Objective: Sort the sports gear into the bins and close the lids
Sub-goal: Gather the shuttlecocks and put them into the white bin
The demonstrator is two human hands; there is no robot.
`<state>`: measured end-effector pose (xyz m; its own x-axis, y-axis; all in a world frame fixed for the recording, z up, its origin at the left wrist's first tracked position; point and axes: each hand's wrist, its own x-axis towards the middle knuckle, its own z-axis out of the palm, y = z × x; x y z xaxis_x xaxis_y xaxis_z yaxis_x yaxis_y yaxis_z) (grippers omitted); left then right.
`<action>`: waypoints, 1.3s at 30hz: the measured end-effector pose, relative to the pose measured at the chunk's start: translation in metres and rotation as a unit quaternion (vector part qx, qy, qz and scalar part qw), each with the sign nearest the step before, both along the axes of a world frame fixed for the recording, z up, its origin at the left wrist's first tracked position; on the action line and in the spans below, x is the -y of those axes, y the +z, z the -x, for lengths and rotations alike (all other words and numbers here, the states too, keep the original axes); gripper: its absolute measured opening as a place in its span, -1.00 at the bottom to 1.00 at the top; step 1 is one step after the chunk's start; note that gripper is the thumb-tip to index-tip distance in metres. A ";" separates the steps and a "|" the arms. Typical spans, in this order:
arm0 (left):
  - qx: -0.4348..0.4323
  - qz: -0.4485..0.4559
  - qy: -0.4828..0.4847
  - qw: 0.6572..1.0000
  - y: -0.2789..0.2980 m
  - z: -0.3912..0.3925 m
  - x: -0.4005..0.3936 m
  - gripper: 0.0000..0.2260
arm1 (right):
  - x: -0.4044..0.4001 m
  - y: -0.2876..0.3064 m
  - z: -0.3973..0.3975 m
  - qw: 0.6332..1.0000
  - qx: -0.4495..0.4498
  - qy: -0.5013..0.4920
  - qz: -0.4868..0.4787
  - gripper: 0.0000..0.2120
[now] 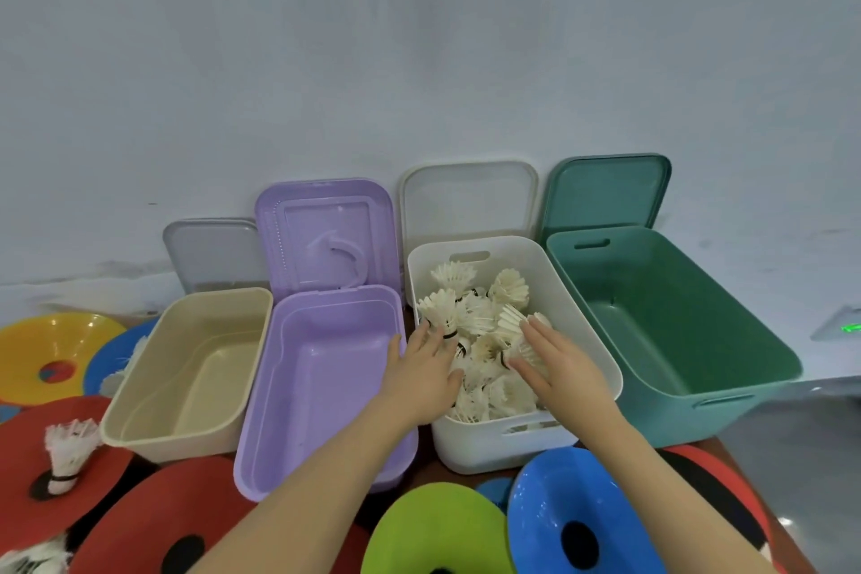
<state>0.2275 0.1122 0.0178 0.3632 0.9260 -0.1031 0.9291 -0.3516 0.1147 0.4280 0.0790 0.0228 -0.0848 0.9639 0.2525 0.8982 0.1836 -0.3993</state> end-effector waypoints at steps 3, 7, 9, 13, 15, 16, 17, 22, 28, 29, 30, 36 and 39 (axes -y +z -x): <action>0.011 0.005 0.005 1.000 -0.001 0.001 0.000 -0.53 | -0.002 -0.001 0.001 0.997 0.047 0.051 0.027 -0.42; 0.049 -0.015 0.018 0.998 -0.004 0.003 0.005 -0.55 | -0.001 -0.002 0.004 1.000 0.016 0.026 0.004 -0.47; 0.063 -0.026 0.018 0.998 -0.004 0.004 0.007 -0.56 | -0.002 -0.002 0.007 0.996 -0.066 0.016 -0.058 -0.51; 0.088 -0.042 0.024 0.995 -0.002 0.005 0.010 -0.59 | -0.016 -0.004 0.015 0.987 -0.139 0.036 -0.066 -0.49; 0.090 -0.038 0.032 0.995 -0.003 0.007 0.012 -0.58 | -0.022 -0.010 0.019 0.998 -0.033 0.049 0.016 -0.45; 0.089 -0.037 0.032 0.995 -0.004 0.009 0.012 -0.58 | -0.023 -0.013 0.020 0.995 0.032 0.055 0.075 -0.42; 0.087 -0.038 0.029 0.995 -0.004 0.011 0.013 -0.57 | -0.024 -0.014 0.021 0.987 0.079 0.062 0.128 -0.41; 0.104 -0.048 0.012 0.993 -0.002 0.019 0.011 -0.58 | -0.022 -0.008 0.026 0.978 0.142 0.048 0.145 -0.45; 0.121 -0.111 0.021 0.986 0.019 0.056 0.014 -0.62 | -0.020 0.014 0.061 0.995 0.088 0.048 -0.027 -0.57; 0.117 -0.115 0.031 0.986 0.024 0.067 0.015 -0.61 | -0.021 0.016 0.071 0.995 0.075 0.059 -0.041 -0.59; 0.115 -0.116 0.042 0.986 0.028 0.079 0.015 -0.60 | -0.021 0.019 0.082 0.994 0.065 0.069 -0.051 -0.61; 0.120 -0.141 0.099 0.978 0.035 0.164 0.029 -0.33 | -0.025 0.013 0.158 0.990 0.007 0.134 -0.039 -0.59; 0.112 -0.142 0.115 0.977 0.038 0.212 0.037 -0.31 | -0.022 0.010 0.205 0.987 -0.011 0.154 -0.039 -0.58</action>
